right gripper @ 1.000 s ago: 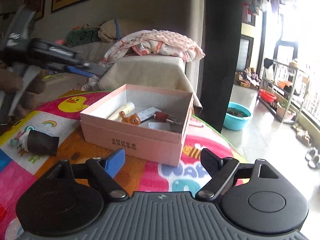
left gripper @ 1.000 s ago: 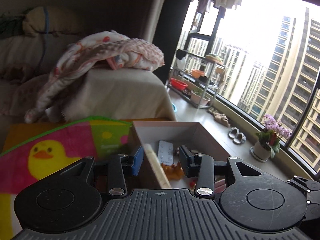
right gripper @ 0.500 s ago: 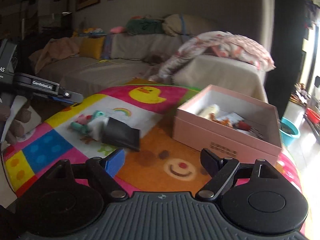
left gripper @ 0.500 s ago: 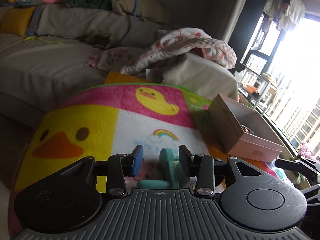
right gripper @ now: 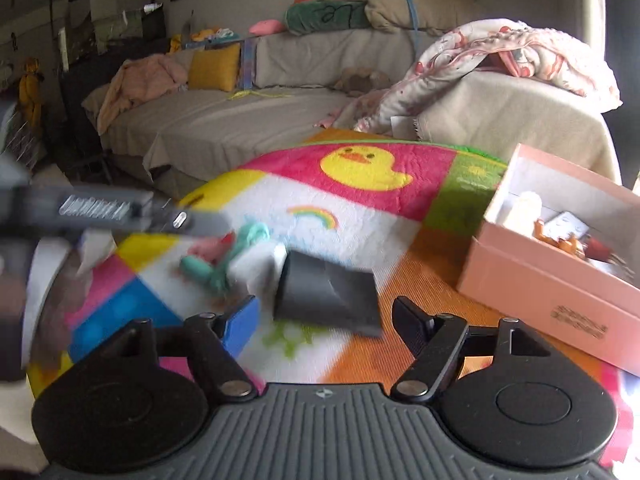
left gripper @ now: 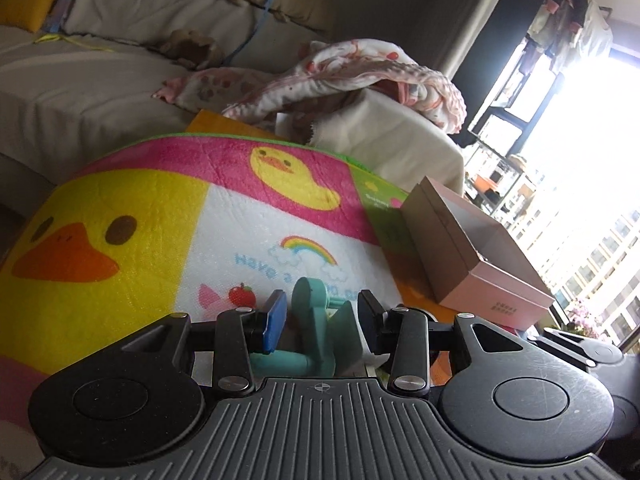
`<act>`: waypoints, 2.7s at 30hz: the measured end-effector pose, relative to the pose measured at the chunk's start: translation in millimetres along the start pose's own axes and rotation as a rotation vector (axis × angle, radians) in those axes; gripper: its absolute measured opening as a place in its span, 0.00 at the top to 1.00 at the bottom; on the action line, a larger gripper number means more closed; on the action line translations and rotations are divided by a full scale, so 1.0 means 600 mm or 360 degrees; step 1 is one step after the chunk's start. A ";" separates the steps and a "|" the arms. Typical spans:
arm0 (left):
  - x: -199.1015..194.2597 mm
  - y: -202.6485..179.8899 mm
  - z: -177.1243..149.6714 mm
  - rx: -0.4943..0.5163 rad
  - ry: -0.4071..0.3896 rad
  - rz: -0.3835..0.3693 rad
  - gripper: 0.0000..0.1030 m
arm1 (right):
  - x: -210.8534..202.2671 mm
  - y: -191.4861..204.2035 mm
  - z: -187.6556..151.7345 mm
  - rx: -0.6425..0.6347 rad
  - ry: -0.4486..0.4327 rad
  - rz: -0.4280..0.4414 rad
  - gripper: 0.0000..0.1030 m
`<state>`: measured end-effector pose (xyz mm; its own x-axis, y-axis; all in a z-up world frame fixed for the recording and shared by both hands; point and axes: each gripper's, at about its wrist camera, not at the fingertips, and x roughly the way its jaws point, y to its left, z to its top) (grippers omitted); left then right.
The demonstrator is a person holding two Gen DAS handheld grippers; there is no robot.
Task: Organize rigid objects
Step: 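Grasp the white plug adapter with the left gripper while the right gripper reaches the black nozzle, then grasp the black hair-dryer nozzle with the right gripper while the left gripper holds the plug adapter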
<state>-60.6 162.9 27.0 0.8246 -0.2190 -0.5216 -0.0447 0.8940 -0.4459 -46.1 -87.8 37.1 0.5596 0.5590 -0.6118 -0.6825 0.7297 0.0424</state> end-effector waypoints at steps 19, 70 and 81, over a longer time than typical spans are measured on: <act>0.063 -0.163 -0.080 0.0456 0.0294 -0.0308 0.56 | -0.090 -0.063 -0.106 0.0092 0.0057 -0.0252 0.27; 0.085 -0.235 -0.105 0.0778 0.0294 -0.0076 0.52 | -0.093 -0.091 -0.126 0.0180 0.0039 -0.0469 0.29; 0.113 -0.255 -0.099 0.0748 0.0288 -0.0084 0.52 | -0.102 -0.082 -0.138 0.0169 0.0019 -0.0403 0.20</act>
<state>-31.6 -12.1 16.5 0.7059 -0.2957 -0.6436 0.2876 0.9501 -0.1211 -85.7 -190.8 7.4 0.7001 0.3495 -0.6226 -0.4680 0.8832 -0.0305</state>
